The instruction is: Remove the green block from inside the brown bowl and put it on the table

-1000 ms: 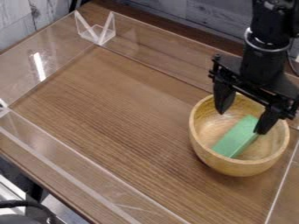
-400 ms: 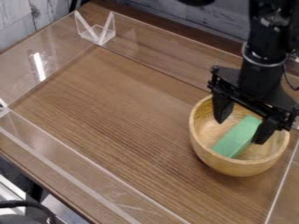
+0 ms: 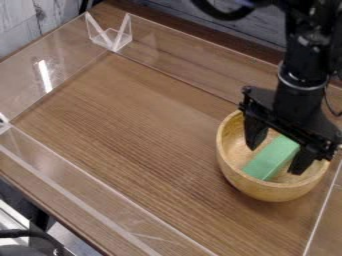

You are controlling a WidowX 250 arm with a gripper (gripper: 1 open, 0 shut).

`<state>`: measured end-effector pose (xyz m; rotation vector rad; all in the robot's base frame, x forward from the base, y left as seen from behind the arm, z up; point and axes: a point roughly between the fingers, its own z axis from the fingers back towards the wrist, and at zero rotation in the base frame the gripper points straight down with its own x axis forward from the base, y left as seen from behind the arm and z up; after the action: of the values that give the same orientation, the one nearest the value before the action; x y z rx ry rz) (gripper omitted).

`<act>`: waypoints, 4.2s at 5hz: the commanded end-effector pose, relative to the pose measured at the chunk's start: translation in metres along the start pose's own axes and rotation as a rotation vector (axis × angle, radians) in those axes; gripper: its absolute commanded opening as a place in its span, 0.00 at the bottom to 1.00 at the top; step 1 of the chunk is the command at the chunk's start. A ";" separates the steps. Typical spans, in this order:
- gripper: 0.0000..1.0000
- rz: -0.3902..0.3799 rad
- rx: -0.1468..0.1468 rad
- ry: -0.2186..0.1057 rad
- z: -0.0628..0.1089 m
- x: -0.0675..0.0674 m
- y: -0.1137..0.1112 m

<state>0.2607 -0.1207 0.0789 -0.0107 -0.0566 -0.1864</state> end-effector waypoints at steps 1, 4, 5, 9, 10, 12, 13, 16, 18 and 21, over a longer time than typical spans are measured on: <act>1.00 -0.010 -0.009 -0.038 0.004 0.006 -0.004; 1.00 -0.034 -0.012 -0.040 -0.007 0.007 -0.008; 1.00 -0.041 -0.011 -0.040 -0.011 0.007 -0.009; 1.00 -0.049 0.008 -0.039 -0.025 0.013 -0.005; 1.00 -0.048 0.014 -0.038 -0.027 0.015 -0.002; 1.00 -0.048 0.027 -0.038 -0.032 0.019 0.002; 1.00 -0.047 0.034 -0.038 -0.033 0.021 0.004; 0.00 -0.029 0.046 -0.036 -0.033 0.023 0.011; 0.00 -0.020 0.047 -0.037 -0.015 0.023 0.016; 0.00 0.085 0.058 -0.107 0.051 0.025 0.052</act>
<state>0.2852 -0.0728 0.1117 0.0465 -0.1006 -0.1017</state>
